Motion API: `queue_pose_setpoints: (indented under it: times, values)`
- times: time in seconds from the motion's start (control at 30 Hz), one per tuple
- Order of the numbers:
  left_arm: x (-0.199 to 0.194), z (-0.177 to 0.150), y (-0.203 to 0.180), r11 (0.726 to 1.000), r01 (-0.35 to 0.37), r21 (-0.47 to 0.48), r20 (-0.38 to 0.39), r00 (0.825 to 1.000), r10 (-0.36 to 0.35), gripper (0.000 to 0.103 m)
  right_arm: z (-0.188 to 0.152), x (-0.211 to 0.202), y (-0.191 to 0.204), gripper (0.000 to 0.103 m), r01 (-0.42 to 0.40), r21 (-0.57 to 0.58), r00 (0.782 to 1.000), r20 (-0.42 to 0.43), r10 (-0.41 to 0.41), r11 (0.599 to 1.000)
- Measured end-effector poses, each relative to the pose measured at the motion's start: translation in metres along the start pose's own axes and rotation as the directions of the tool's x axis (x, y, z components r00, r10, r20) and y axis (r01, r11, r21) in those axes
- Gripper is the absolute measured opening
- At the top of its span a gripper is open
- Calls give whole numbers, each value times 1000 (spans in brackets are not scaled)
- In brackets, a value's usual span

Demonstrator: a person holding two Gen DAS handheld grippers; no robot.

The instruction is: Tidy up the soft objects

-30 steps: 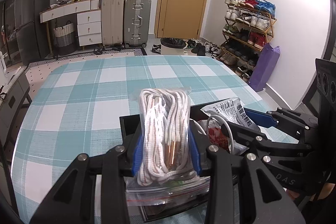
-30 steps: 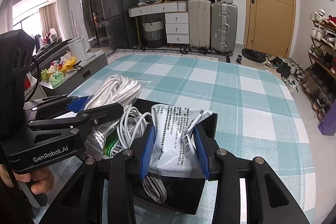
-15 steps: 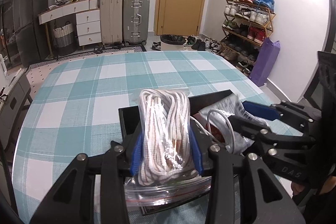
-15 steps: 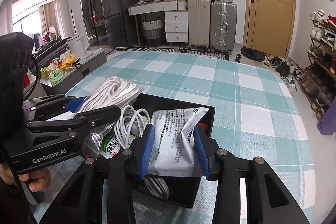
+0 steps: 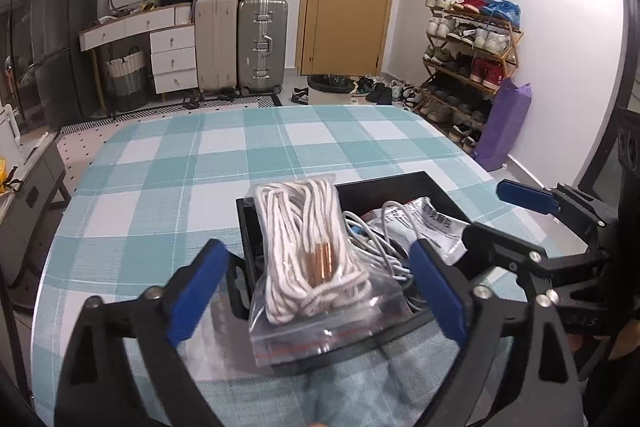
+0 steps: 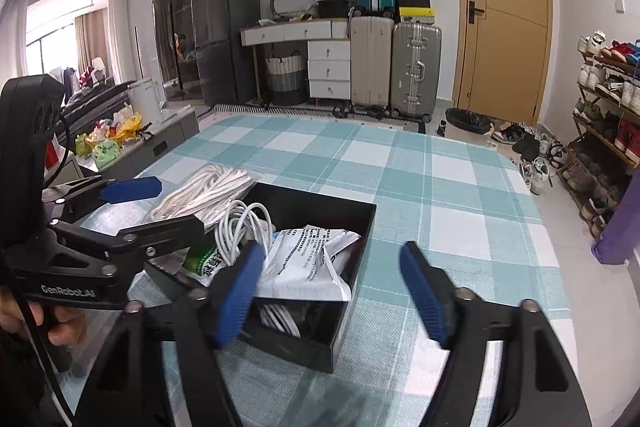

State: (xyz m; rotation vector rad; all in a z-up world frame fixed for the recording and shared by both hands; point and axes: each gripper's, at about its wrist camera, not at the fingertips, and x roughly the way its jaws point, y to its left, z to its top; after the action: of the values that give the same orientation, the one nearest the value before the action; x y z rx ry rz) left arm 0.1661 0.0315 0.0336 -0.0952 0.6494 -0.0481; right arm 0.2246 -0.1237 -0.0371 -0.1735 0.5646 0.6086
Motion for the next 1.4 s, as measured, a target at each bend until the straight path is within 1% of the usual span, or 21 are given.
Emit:
queue_pose_setpoints:
  times: [0.03, 0.07, 0.17, 0.23, 0.53, 0.77, 0.83, 0.97, 1.03, 1.13, 1.4]
  values:
    - [-4, -2, -1, 1000, -14, 7, 7, 1000, 14, 103, -1, -3, 0, 88, -1, 2, 1000, 5, 1, 1000]
    - [-7, -2, -2, 1000, -23, 12, 16, 1000, 23, 103, -2, -6, 1, 93, 0, 3, 1000, 11, 0, 1000]
    - [-17, -6, -3, 999, -37, 24, 36, 999, 36, 103, -6, -16, 5, 101, 1, -7, 1000, 20, -1, 1000]
    - [-23, -9, -4, 999, -40, 22, 47, 998, 39, 103, -9, -22, 8, 102, 1, -9, 999, 32, 0, 1000]
    - [-44, -26, -1, 999, -52, 5, 86, 995, 51, 103, -22, -45, 17, 102, -16, -3, 997, 82, 16, 1000]
    - [-42, -41, 1, 997, -77, -6, 91, 993, 77, 103, -33, -52, 22, 102, -35, 4, 993, 110, 35, 999]
    - [-39, -45, 0, 997, -80, -9, 94, 992, 81, 103, -36, -53, 22, 102, -57, 7, 992, 117, 56, 998]
    - [-36, -50, -2, 996, -93, -2, 104, 990, 93, 103, -39, -52, 25, 102, -60, -3, 989, 134, 60, 998]
    - [-35, -52, -2, 996, -93, -2, 111, 989, 93, 103, -41, -51, 25, 102, -73, -4, 988, 136, 73, 997]
    - [-33, -54, -1, 996, -88, -12, 124, 988, 89, 103, -44, -53, 27, 102, -63, -14, 986, 156, 65, 998]
    - [-35, -57, 2, 996, -84, -24, 137, 987, 87, 103, -46, -51, 27, 103, -66, -8, 984, 163, 67, 998]
